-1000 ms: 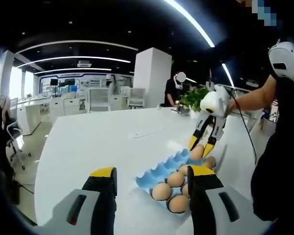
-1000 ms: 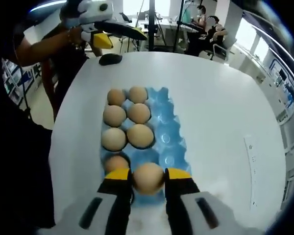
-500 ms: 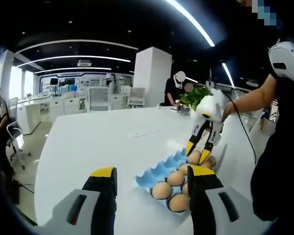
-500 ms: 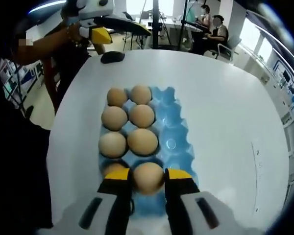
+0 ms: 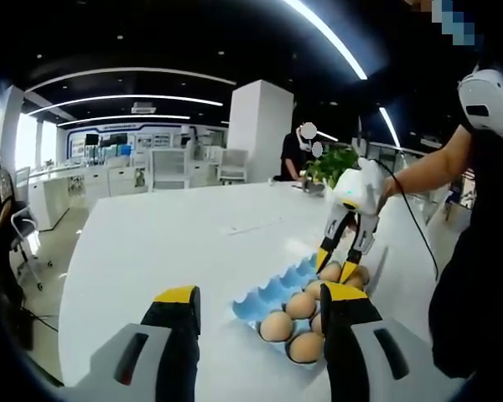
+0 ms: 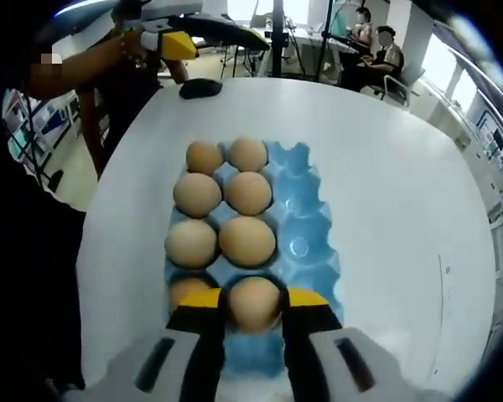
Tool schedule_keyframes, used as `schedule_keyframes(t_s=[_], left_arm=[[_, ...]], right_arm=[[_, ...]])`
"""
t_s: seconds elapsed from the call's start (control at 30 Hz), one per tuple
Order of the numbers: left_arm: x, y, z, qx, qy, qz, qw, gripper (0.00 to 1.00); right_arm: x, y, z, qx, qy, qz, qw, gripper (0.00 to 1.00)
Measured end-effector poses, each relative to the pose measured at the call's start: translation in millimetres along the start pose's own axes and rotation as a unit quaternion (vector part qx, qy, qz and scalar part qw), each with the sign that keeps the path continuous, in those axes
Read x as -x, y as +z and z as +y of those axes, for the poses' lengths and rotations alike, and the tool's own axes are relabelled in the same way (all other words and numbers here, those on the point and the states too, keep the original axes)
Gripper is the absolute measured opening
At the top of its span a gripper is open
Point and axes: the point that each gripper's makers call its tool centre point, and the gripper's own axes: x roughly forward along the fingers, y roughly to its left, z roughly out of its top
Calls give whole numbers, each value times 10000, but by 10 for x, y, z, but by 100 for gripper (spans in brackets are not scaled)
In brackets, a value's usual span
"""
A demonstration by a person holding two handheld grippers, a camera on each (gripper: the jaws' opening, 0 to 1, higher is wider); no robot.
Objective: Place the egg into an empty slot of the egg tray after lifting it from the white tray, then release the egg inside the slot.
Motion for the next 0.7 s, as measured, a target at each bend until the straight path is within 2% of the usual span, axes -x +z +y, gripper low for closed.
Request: schedule_keyframes(t_s=[0.47, 0.53, 0.57, 0.6, 0.7], left_arm=[[-22, 10, -23, -54, -43, 47, 10000, 58], [-20, 11, -25, -59, -43, 47, 10000, 58], [-19, 11, -25, -51, -40, 47, 10000, 58], [-17, 9, -22, -50, -43, 50, 10000, 58], [-15, 4, -21, -60, -34, 68, 10000, 58]], right_arm=[[0, -19, 2, -90, 140, -135, 9998, 28], [-28, -125, 10, 9, 135, 89, 9999, 29], [-35, -67, 14, -80, 178, -89, 9998, 29], [-36, -84, -12, -71, 149, -20, 9999, 30], [-22, -91, -15, -134, 135, -82, 9998, 30]])
